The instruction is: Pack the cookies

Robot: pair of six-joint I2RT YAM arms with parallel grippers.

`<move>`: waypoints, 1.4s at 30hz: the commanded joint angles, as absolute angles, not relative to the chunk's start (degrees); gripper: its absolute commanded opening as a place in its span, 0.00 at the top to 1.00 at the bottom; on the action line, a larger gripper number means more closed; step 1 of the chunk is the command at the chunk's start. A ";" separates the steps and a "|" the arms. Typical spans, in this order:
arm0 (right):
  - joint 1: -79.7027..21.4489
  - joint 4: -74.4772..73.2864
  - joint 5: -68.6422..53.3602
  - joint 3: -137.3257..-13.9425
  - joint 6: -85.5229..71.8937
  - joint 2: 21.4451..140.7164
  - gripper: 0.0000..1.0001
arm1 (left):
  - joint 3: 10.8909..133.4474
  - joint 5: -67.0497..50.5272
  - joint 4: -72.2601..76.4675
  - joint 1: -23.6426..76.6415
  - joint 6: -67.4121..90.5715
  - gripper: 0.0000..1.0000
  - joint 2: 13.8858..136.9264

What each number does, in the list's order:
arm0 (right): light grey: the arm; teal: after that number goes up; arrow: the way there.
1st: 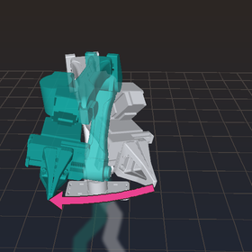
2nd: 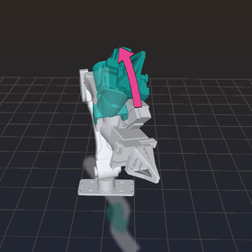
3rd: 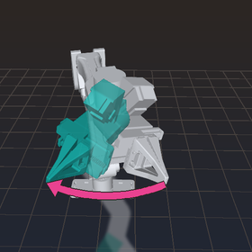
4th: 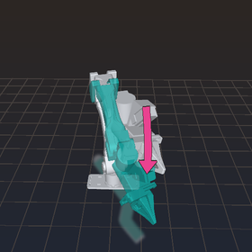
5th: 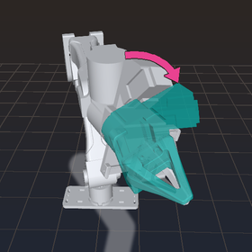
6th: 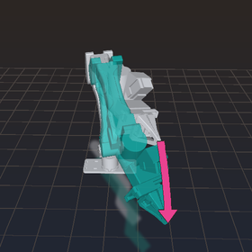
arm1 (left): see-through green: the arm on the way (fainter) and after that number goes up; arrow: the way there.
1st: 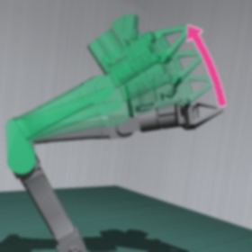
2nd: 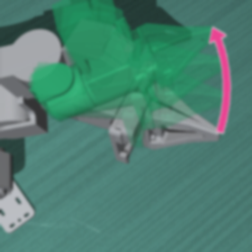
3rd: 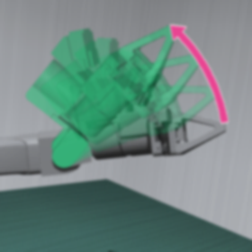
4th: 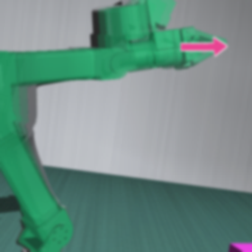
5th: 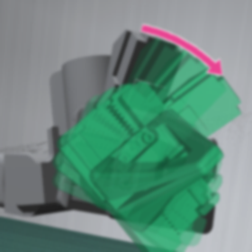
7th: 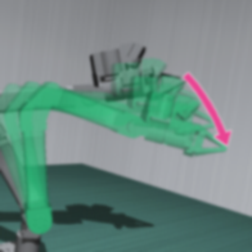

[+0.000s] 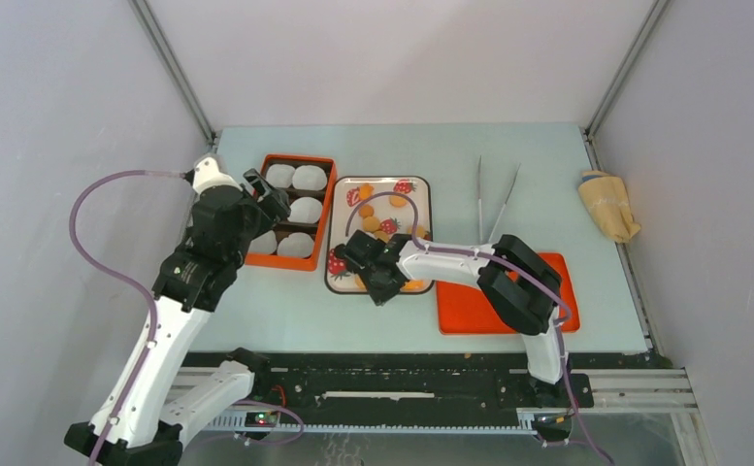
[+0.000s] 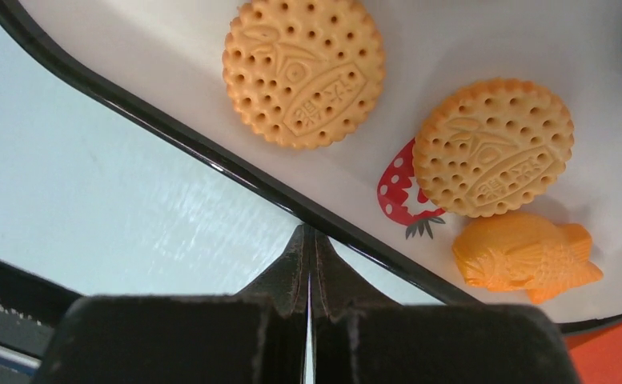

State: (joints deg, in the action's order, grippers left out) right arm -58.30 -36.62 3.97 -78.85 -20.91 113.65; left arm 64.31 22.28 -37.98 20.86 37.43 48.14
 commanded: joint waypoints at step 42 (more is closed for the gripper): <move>-40.79 -29.92 2.28 -80.28 -18.91 100.45 1.00 | 58.31 18.76 -19.81 19.23 40.44 1.00 97.54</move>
State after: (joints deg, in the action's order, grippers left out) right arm -40.69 -30.83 1.87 -80.75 -19.40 101.36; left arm 56.86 20.71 -20.36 18.41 39.09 97.82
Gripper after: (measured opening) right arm 0.003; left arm 0.005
